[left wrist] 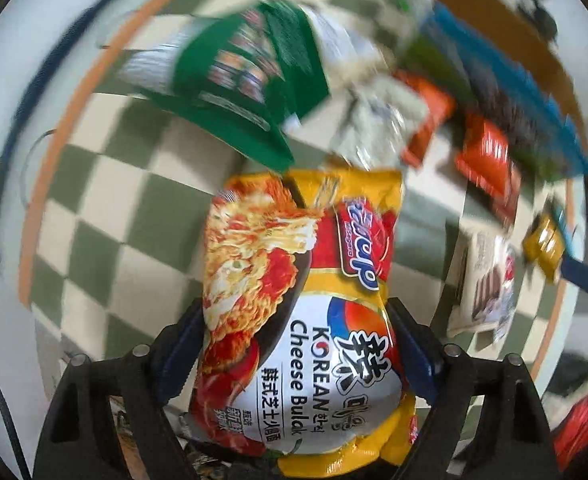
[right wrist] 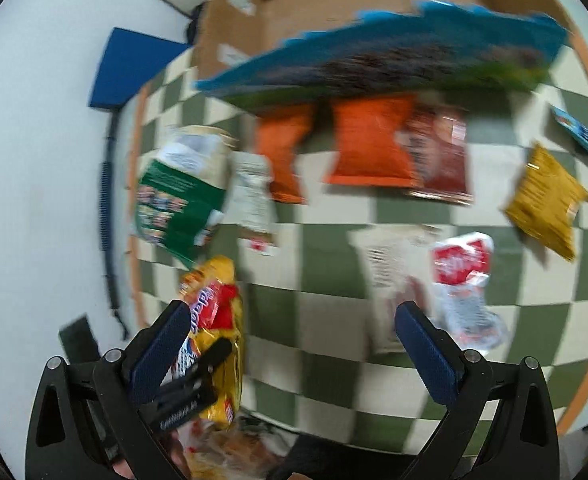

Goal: Organize snacks
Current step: 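Lift the noodle pack with the left tool while the right tool grasps the green chips bag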

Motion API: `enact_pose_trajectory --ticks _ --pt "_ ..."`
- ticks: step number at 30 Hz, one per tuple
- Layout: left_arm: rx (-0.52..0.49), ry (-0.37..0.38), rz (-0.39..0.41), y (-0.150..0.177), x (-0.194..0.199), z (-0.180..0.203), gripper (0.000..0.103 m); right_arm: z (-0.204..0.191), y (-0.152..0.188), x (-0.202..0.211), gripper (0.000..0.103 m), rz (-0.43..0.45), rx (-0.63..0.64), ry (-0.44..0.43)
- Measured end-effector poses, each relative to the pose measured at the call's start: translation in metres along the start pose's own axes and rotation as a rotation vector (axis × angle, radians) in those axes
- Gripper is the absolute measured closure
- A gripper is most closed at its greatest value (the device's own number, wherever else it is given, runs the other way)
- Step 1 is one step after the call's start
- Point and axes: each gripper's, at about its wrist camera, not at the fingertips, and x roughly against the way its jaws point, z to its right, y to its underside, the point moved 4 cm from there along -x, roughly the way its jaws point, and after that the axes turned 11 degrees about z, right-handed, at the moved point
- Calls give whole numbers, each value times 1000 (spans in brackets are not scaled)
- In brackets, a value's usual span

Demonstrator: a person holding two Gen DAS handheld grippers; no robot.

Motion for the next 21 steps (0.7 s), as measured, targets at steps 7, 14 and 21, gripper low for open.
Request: enact_pose_trajectory --ticks 7,14,21 --pt "22 7 32 -34 25 -41 18 -76 -14 -38 0 -67 -11 -78" --pt "-32 7 -29 -58 -5 -81 18 -134 -35 -85 0 -51 81 7" --pt "-67 36 -59 -58 -31 -96 19 -170 -68 -149 0 -121 306 127"
